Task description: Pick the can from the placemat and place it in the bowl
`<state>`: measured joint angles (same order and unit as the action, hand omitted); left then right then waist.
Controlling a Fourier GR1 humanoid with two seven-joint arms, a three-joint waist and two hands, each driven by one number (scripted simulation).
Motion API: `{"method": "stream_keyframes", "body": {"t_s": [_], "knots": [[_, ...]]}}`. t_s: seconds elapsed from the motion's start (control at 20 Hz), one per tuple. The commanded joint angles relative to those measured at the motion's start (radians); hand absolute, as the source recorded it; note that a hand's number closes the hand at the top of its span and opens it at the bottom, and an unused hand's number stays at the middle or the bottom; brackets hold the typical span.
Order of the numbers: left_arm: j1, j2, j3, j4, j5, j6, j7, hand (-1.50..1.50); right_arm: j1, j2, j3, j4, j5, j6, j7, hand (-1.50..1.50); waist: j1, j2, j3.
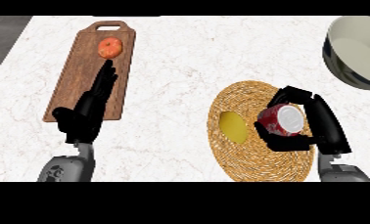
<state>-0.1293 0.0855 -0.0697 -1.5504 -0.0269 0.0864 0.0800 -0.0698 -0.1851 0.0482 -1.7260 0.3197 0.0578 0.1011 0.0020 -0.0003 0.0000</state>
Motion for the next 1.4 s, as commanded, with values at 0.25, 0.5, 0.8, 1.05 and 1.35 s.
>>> {"method": "stream_keyframes", "body": {"t_s": [0.25, 0.5, 0.8, 1.05, 1.35], "knots": [[-0.002, -0.012, -0.005, -0.034, -0.009, 0.012, 0.038, 0.0, -0.144, -0.076, -0.088, -0.271, 0.067, -0.041, 0.132, 1.5, -0.002, -0.004, -0.001], [0.006, -0.052, -0.036, 0.023, -0.05, 0.034, -0.028, 0.0, -0.278, -0.131, -0.121, -0.329, 0.113, 0.018, 0.363, 1.5, -0.002, -0.001, -0.001], [-0.059, -0.018, 0.012, 0.031, -0.019, 0.005, 0.019, 0.0, -0.524, -0.253, -0.255, -0.207, 0.057, 0.108, 0.518, 1.5, 0.001, 0.001, -0.001], [-0.018, -0.012, 0.016, 0.022, -0.015, -0.016, -0.001, 0.0, -0.649, -0.266, -0.253, -0.114, 0.09, 0.099, 0.593, 1.5, 0.003, 0.0, -0.001], [-0.014, -0.038, -0.012, -0.046, -0.032, 0.006, 0.044, 0.0, -0.7, -0.357, -0.346, 0.226, 0.089, 0.08, 0.362, 1.5, 0.008, 0.003, 0.0]]}}
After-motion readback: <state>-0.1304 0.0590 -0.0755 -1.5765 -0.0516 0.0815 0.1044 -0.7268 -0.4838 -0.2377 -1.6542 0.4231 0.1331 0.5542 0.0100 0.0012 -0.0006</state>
